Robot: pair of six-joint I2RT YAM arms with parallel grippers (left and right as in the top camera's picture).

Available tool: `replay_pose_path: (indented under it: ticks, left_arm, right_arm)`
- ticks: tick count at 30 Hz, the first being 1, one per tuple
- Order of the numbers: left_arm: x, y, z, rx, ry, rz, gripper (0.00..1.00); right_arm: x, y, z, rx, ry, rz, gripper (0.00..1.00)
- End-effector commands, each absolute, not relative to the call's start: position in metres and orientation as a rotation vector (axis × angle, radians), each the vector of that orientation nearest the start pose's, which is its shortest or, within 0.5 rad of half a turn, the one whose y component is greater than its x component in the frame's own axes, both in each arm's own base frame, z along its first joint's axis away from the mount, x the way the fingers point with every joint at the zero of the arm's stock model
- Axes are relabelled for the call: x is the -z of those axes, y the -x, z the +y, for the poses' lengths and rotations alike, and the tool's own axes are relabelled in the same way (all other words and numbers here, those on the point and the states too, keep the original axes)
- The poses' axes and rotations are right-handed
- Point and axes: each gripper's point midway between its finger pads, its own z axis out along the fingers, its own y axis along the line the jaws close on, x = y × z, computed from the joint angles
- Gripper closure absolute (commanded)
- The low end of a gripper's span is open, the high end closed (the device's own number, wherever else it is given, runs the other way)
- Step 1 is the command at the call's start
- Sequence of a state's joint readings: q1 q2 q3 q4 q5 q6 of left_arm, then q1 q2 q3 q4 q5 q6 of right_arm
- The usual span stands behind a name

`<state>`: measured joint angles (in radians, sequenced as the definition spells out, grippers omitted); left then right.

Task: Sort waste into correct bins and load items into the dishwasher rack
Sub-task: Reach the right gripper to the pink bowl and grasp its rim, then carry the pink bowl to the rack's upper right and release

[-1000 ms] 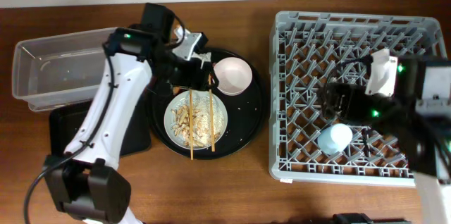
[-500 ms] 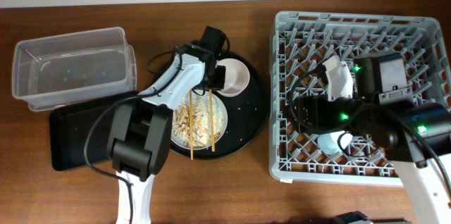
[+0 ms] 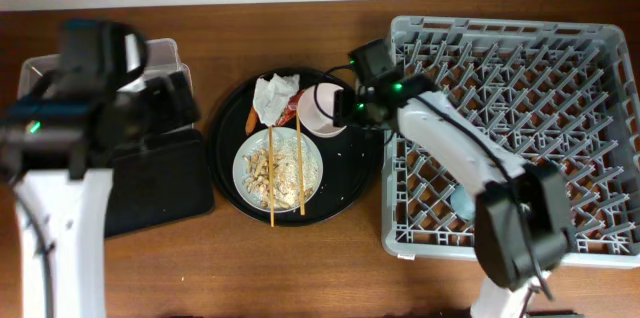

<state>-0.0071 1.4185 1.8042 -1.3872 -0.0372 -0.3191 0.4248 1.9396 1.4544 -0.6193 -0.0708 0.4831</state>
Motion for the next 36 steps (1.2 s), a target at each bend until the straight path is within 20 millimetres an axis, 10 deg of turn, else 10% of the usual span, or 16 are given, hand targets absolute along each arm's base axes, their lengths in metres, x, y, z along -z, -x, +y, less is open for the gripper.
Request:
replay_pose_path:
  ticks: [1, 4, 5, 8, 12, 15, 18, 24, 30, 36]
  left_arm:
    - [-0.325, -0.308, 0.011, 0.083, 0.461, 2.507, 0.01]
    - [-0.324, -0.307, 0.011, 0.081, 0.462, 2.513, 0.01]
    - [-0.324, -0.307, 0.011, 0.081, 0.462, 2.513, 0.01]
    - [-0.324, -0.307, 0.011, 0.081, 0.462, 2.513, 0.01]
    - [-0.324, -0.307, 0.011, 0.081, 0.462, 2.513, 0.01]
    - [-0.324, -0.307, 0.011, 0.081, 0.462, 2.513, 0.01]
    - [-0.324, -0.307, 0.011, 0.081, 0.462, 2.513, 0.01]
    - [-0.324, -0.307, 0.011, 0.081, 0.462, 2.513, 0.01]
    - [-0.324, -0.307, 0.011, 0.081, 0.462, 2.513, 0.01]
    - [-0.324, -0.307, 0.011, 0.081, 0.462, 2.513, 0.01]
  right_arm:
    - [-0.038, -0.438, 0.202, -0.292, -0.180, 2.743, 0.38]
    - [-0.022, -0.440, 0.203, -0.281, -0.181, 2.757, 0.64]
    - [-0.023, -0.437, 0.201, -0.274, -0.181, 2.768, 0.95]
    - [-0.055, -0.429, 0.189, -0.260, -0.196, 2.775, 0.96]
    - [-0.158, -0.413, 0.167, -0.243, -0.139, 2.628, 0.96]
    - [-0.248, -0.372, 0.067, 0.131, -0.327, 2.430, 0.96]
    - [-0.289, -0.335, -0.045, 0.641, -0.567, 2.247, 0.96]
    - [-0.256, -0.332, -0.135, 1.250, -0.722, 2.184, 0.96]
    - [-0.201, -0.375, -0.147, 1.615, -0.515, 2.181, 0.96]
    - [-0.160, -0.383, -0.139, 1.543, -0.455, 2.336, 0.96]
